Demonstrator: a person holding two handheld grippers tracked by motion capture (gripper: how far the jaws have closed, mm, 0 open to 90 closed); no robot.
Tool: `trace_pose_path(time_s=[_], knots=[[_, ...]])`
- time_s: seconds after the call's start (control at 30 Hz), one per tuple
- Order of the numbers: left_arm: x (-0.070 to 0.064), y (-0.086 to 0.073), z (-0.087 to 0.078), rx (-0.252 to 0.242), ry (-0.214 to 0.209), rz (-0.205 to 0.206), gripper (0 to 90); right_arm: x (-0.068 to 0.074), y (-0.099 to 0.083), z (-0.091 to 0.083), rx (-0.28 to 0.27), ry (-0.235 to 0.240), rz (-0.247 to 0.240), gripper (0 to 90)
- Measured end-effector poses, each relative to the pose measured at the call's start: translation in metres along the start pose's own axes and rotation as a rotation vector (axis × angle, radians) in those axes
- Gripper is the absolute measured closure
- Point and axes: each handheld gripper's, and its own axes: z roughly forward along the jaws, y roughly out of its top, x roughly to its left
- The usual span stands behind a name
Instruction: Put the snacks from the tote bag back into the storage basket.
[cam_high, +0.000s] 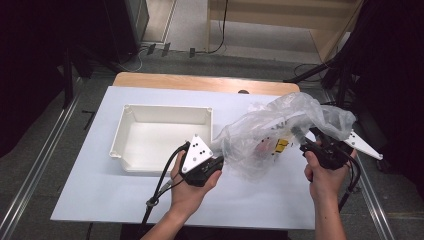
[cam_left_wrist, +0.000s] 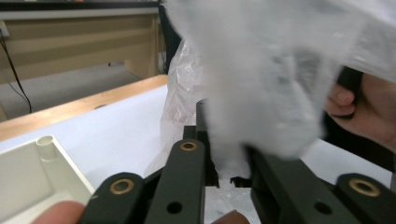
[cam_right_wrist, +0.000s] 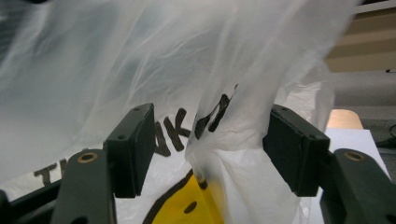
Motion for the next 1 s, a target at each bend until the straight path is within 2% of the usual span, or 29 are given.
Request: trace_pose_path(time_s=[0.07, 0.2, 0.33, 0.47, 0.63, 0.83, 0.87, 0.9, 0.97, 1.0], knots=[[0.003, -0.005, 0.007, 0.036, 0.016, -0.012, 88.2, 0.002, 0.002, -0.004, -0.004, 0.015, -0.011, 32.4], [0.005, -0.010, 0.014, 0.054, 0.022, -0.017, 88.9, 0.008, 0.005, -0.007, -0.009, 0.039, -0.022, 29.0], [0.003, -0.018, 0.023, 0.085, 0.027, -0.016, 89.0, 0.016, 0.009, -0.013, -0.037, 0.080, -0.032, 23.3], [0.003, -0.023, 0.028, 0.102, 0.021, -0.020, 89.0, 0.020, 0.013, -0.016, -0.060, 0.089, -0.037, 17.9], [0.003, -0.032, 0.034, 0.131, 0.010, -0.029, 89.0, 0.026, 0.015, -0.015, -0.052, 0.113, -0.050, 16.2], [0.003, -0.047, 0.038, 0.167, 0.011, -0.044, 89.0, 0.032, 0.025, -0.019, -0.086, 0.081, -0.070, 18.5], [0.003, -0.053, 0.039, 0.180, 0.007, -0.050, 89.0, 0.032, 0.026, -0.017, -0.074, 0.064, -0.070, 26.4], [0.003, -0.053, 0.039, 0.180, 0.007, -0.050, 89.0, 0.032, 0.026, -0.017, -0.074, 0.064, -0.070, 26.4], [0.002, -0.059, 0.040, 0.190, 0.005, -0.056, 89.0, 0.029, 0.024, -0.015, -0.063, 0.071, -0.050, 44.4], [0.001, -0.061, 0.041, 0.195, 0.004, -0.057, 89.1, 0.025, 0.020, -0.011, -0.051, 0.094, -0.021, 63.1]])
